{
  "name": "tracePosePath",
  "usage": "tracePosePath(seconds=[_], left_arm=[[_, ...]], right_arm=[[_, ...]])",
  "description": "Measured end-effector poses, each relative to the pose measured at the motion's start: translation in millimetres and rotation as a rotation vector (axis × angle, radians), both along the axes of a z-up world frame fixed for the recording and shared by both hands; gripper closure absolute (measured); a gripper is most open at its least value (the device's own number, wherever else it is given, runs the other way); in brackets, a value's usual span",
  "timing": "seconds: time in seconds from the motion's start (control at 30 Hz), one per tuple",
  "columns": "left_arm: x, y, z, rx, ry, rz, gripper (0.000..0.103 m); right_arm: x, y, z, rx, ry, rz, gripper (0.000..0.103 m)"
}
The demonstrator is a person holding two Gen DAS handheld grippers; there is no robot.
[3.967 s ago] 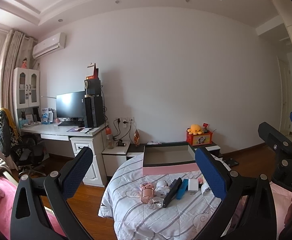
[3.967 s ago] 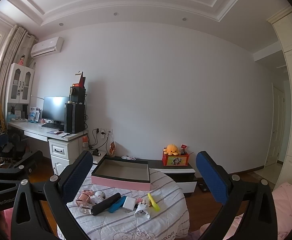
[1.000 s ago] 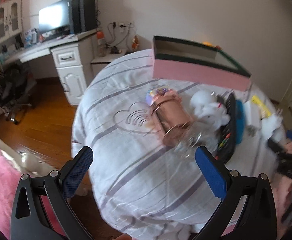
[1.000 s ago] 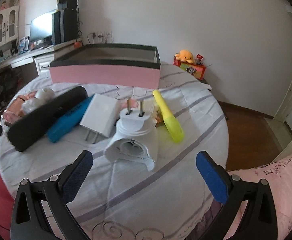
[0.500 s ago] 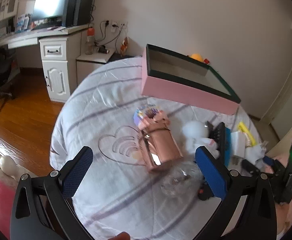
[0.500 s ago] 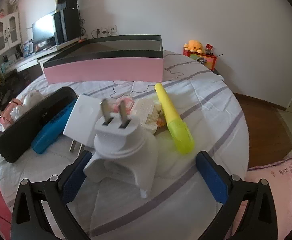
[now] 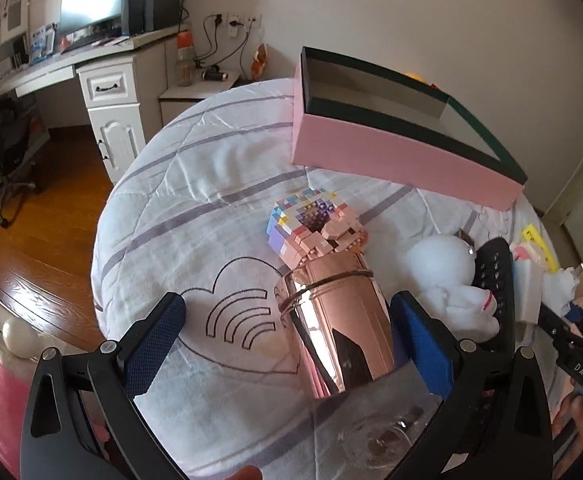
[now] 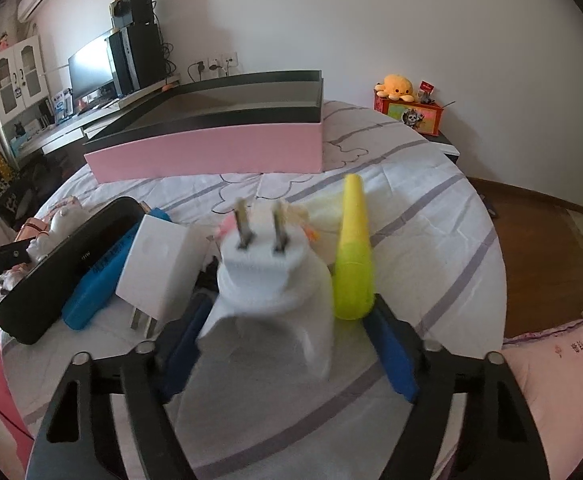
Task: Organize rigid objects
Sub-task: 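Close left gripper on the rose-gold jar while right gripper grasps the white plug adapter, then carry jar with left gripper into pink box while right gripper drops the adapter there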
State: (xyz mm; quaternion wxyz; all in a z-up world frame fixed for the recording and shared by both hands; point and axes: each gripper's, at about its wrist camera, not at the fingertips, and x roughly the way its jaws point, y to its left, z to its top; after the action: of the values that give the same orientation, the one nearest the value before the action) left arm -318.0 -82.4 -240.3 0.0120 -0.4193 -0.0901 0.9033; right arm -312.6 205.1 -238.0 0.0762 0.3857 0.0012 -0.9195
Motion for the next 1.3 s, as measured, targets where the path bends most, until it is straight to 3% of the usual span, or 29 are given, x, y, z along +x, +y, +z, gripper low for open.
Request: tracePosePath(seconds=[0.1,0.17,0.23,0.33,0.6,0.63,1.3], left_arm=[[-1.2,0.8,-1.1,-0.021,-0.006,0.007,0.0],[0.1,3.8,-1.3,-0.046,-0.011,-0.012,0.006],[3.5,8.6,-1.4,-0.099,-0.001,-0.035,0.027],[6.1,10.0,1.9,-0.068,0.025,-0.082,0.056],[10.1,13.7,9.6,-0.09,0.038,-0.109,0.056],[10.8,14.4,11.7,-0.092,0.039,-0.118,0.056],[-2.2,20.8,52.1,-0.08,0.115,-0.199,0.056]], right_arm=[[-0.7,1.2,1.4,-0.003,-0.005,0.003,0.03],[-0.7,-0.6,2.0,0.008,-0.005,0.002,0.03],[0.2,-1.7,2.9,0.014,0.0,0.001,0.03],[2.2,-2.3,7.4,0.022,0.019,-0.004,0.032],[-0.5,-6.1,16.9,0.016,0.031,0.023,0.036],[0.0,-6.9,19.0,0.009,0.039,0.03,0.046],[-25.7,-3.2,39.1,-0.031,0.069,0.044,0.049]])
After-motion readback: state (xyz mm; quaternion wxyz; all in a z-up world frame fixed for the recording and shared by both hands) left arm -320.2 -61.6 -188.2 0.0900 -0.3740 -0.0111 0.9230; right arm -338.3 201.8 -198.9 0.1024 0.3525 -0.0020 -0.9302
